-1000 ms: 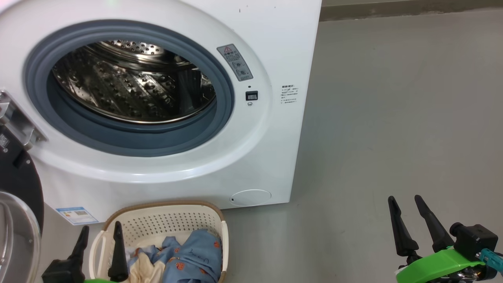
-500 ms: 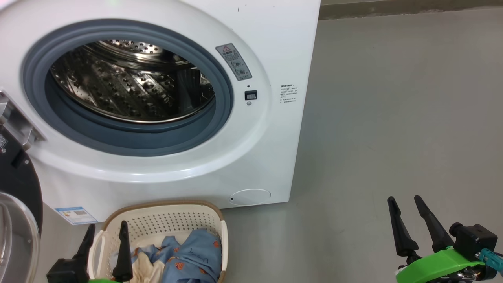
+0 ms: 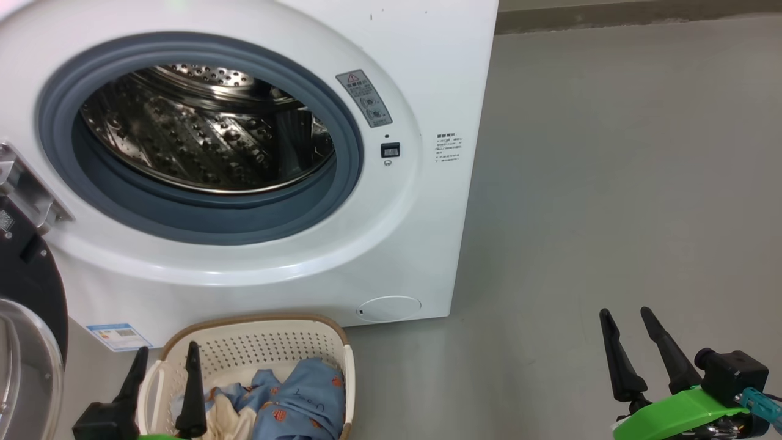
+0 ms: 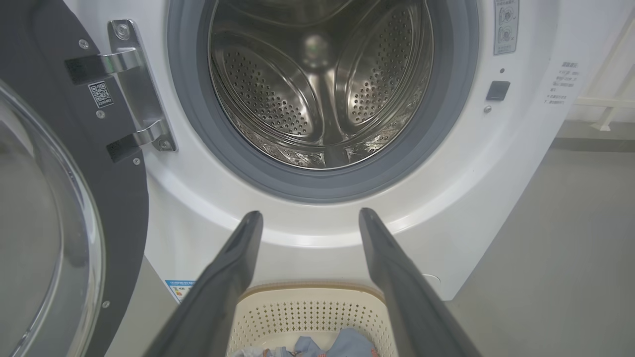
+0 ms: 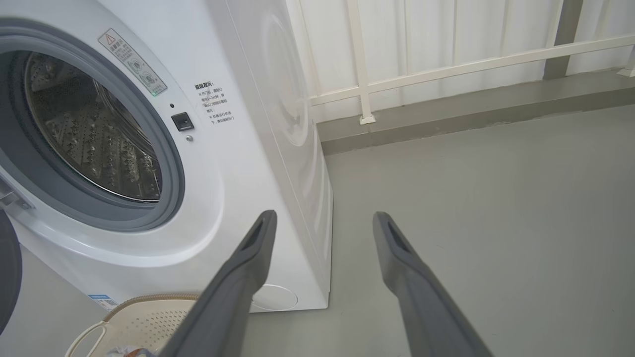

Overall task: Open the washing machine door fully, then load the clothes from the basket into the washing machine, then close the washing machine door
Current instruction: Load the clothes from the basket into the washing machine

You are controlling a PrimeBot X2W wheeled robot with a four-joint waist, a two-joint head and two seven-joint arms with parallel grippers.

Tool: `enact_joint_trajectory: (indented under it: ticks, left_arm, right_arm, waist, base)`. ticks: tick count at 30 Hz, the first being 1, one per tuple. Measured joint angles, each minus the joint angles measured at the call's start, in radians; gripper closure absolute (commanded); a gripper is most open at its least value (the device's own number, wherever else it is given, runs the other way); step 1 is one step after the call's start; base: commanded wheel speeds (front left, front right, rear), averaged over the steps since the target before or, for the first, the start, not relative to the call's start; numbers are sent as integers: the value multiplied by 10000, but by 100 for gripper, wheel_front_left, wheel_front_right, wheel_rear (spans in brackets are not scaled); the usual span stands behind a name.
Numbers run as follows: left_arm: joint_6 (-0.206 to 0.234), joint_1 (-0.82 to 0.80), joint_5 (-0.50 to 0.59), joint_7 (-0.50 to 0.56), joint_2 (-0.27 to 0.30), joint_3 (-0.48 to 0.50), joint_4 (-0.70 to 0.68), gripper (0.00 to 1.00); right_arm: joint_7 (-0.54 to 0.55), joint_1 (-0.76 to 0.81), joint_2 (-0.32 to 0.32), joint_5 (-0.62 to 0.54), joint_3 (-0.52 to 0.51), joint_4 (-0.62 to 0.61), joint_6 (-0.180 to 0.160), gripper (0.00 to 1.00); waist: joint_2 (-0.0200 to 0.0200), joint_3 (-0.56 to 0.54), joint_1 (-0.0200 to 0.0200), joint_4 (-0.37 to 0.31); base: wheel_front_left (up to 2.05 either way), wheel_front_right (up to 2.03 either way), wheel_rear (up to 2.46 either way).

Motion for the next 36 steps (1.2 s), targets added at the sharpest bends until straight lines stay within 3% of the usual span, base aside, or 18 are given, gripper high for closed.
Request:
enact_joint_trajectory:
  ticks: [10,21,36]
  left_arm:
    - [-48,179,75,0,-4,-35,2,0]
    - [-267,100,-23,0,-13,-61,347,0]
    - [-606,-1586,-23,-2,-12,-119,1762,0]
  right_arm:
    - [0,-7,-19,0,151,96,0,0]
    - [0,-163,-13,50,247,215,0,0]
    - [-2,-860,17,102,268,73,0,0]
  waist:
    - [0,-69,0,-18]
    - [0,549,0,-104]
    - [0,1980,0,-314]
  base:
    - [0,0,0]
    - [0,0,0]
    - [0,0,0]
